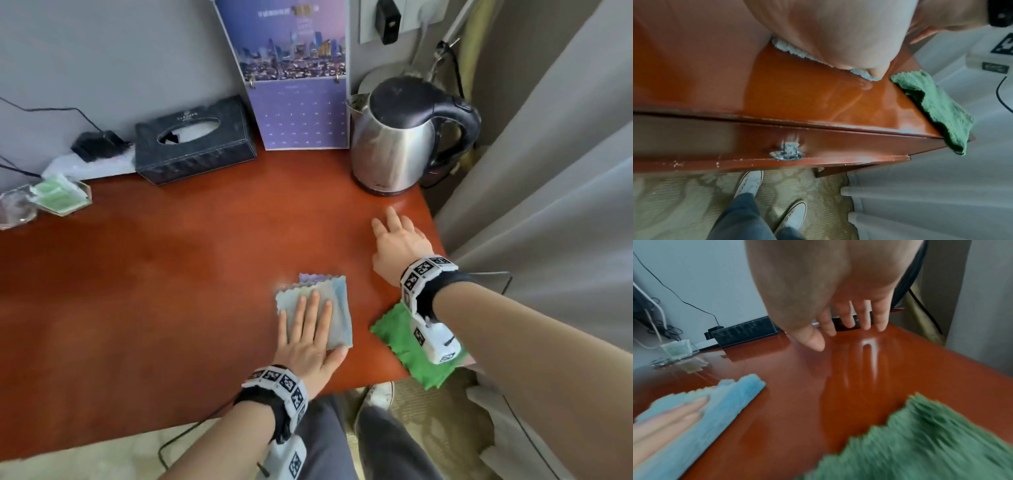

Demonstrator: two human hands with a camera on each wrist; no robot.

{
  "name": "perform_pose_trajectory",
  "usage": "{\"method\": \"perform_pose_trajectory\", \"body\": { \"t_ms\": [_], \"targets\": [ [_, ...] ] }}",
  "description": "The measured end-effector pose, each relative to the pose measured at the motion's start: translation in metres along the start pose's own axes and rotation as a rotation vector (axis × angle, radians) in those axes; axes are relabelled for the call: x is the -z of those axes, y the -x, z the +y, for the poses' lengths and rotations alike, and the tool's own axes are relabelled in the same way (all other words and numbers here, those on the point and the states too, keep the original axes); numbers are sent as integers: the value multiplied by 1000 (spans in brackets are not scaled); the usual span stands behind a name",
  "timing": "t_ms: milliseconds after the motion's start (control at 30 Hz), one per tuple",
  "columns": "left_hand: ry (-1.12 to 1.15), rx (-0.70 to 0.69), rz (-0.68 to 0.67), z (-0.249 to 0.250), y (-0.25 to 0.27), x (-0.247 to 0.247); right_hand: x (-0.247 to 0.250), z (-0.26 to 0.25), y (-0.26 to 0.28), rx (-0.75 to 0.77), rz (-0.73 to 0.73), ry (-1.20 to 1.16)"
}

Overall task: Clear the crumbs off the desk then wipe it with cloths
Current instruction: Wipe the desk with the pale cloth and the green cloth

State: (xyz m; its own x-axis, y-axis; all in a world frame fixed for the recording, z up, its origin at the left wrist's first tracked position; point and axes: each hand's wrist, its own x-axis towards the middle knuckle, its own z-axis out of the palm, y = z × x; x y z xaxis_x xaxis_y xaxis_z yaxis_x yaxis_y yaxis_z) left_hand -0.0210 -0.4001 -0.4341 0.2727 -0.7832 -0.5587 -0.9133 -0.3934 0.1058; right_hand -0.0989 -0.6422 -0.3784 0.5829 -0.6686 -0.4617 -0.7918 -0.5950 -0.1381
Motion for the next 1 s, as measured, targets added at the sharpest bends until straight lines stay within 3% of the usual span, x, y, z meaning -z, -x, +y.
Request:
{"method": "perform_pose_trajectory", "body": {
  "t_ms": [167, 400, 533, 667, 867, 1000],
  "targets": [
    [-26, -33, 22, -14, -30, 27, 6, -12, -25, -31, -123, 4],
    [76, 110, 44, -46, -151, 108, -1, -24, -33, -68, -140, 29],
    [144, 152, 76, -66, -190, 143, -4, -22, -34, -49, -158, 68],
    [153, 188, 83, -99, -186, 147, -1, -15, -32, -30, -150, 82],
    [194, 413, 98, -183, -122, 117, 4, -11, -31, -17, -144, 81],
    [187, 480, 87, -177, -96, 93, 0, -13, -30, -21, -112, 70]
  ]
}}
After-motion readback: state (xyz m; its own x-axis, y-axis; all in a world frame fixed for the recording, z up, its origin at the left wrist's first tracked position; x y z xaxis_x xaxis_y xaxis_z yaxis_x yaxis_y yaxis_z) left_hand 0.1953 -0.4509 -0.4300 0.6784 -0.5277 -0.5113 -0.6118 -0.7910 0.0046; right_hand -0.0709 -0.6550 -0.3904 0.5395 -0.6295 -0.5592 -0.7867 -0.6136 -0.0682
